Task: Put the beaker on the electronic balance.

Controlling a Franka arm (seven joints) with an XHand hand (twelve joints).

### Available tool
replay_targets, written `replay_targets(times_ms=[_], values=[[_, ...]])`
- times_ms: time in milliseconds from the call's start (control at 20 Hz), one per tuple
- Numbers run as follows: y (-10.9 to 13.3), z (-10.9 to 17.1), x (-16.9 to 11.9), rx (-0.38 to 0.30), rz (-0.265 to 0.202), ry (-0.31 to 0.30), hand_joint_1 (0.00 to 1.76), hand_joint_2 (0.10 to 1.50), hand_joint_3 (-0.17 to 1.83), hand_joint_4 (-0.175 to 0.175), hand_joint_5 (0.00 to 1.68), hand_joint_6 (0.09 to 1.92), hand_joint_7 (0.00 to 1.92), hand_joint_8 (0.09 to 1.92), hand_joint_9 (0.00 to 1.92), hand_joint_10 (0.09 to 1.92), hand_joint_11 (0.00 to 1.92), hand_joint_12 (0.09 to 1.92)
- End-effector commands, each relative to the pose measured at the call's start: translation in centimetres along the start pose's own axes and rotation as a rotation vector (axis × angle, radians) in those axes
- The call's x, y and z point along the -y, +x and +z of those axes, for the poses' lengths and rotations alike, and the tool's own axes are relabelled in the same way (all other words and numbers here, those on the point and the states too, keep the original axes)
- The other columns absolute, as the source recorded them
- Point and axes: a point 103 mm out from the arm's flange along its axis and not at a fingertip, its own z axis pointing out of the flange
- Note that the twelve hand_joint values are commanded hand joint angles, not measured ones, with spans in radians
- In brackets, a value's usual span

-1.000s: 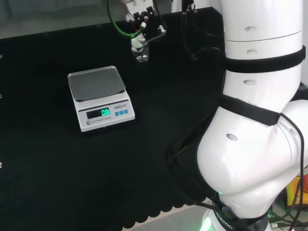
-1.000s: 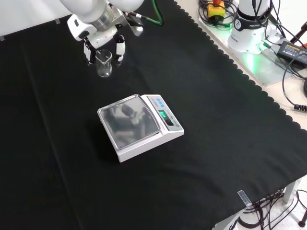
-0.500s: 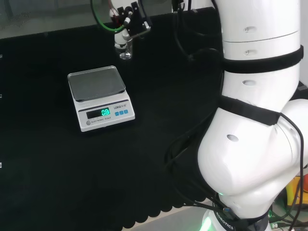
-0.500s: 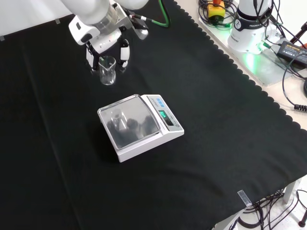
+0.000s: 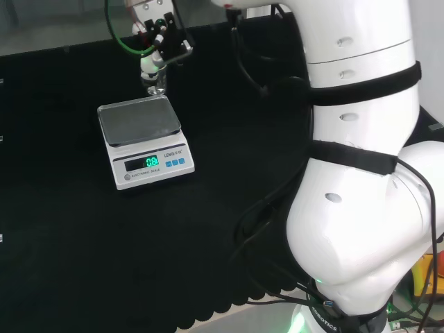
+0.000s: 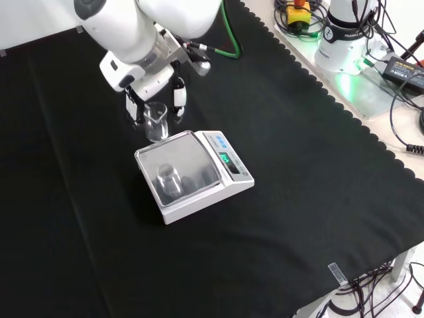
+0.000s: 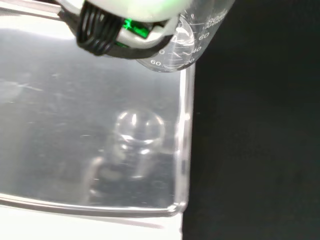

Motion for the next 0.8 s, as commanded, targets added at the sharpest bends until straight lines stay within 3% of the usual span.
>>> replay_targets(times_ms=[50,800], values=[[3.4,0.6,-0.7,0.0,-0.056,0.026,1.09,0.68,0.55,-0.147,0.96,0.26,1.0,0.4,1.41,0.09,1.56,0.55],[6.8,3.5,-0.8,0.018,-0.104,0.079,1.08,0.68,0.54,-0.146,0.96,0.28,0.99,0.41,1.41,0.09,1.56,0.54]])
